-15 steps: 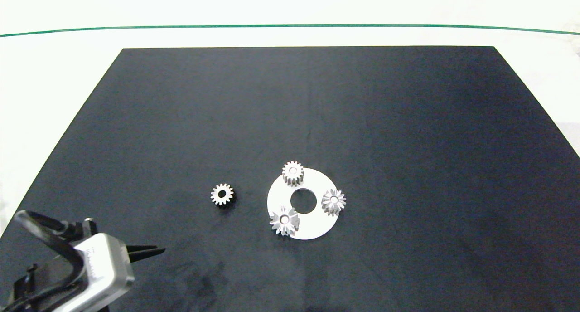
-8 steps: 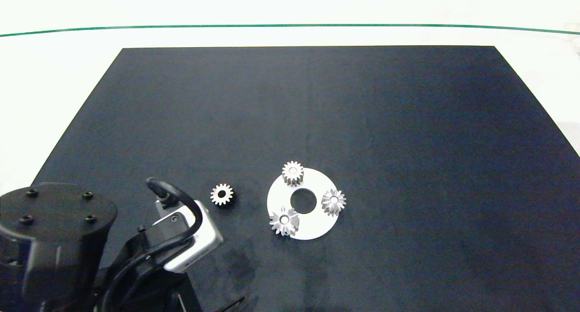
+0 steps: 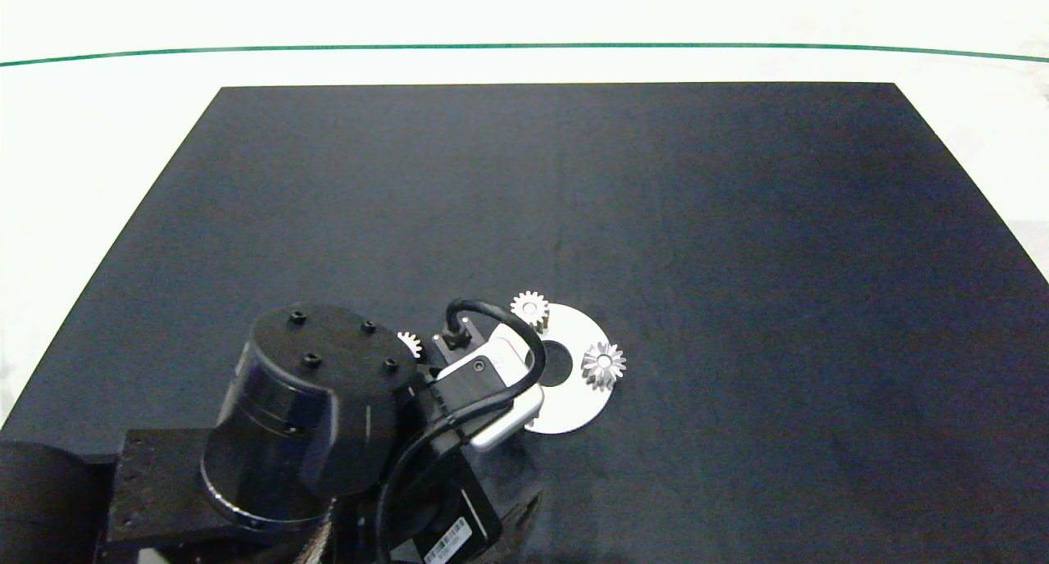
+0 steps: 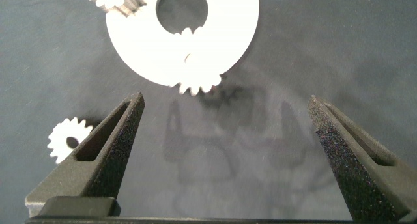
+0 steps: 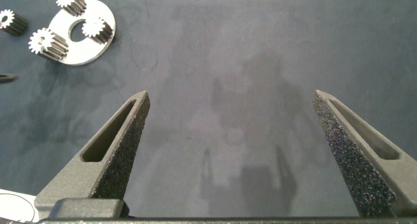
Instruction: Remove an incorrectly installed larger gear and replace it with the correct smaller gear
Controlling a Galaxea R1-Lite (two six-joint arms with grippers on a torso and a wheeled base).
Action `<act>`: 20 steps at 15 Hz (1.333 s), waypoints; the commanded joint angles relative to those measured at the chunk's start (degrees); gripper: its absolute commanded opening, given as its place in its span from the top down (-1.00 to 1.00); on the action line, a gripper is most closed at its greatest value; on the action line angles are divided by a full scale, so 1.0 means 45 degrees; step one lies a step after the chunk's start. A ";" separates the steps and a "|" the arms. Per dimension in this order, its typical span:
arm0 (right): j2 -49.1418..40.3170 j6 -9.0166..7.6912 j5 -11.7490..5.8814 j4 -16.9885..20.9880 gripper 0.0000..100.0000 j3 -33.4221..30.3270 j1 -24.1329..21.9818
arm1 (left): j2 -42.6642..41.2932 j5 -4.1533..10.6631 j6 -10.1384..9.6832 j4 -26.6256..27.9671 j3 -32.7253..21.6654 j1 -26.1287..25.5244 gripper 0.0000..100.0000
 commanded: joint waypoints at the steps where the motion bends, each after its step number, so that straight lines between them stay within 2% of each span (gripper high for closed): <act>1: -0.0024 0.0007 -0.0003 0.0023 -1.00 -0.0011 0.0004 | 0.1048 0.0039 -0.0008 -0.0241 -0.0387 -0.0234 -1.00; 4: -0.0024 0.0007 -0.0003 0.0023 -1.00 -0.0031 0.0004 | 0.1614 0.0039 0.0012 -0.0866 -0.0583 -0.0234 -1.00; 16: 0.0093 0.0007 0.0134 0.0023 -1.00 -0.0109 0.0023 | 0.2395 0.0039 0.0109 -0.0866 -0.1715 0.0235 -1.00; 20: 0.0073 0.0007 0.0173 0.0023 -1.00 -0.0129 0.0004 | 0.2571 0.0039 0.0129 -0.0866 -0.1715 0.0391 -1.00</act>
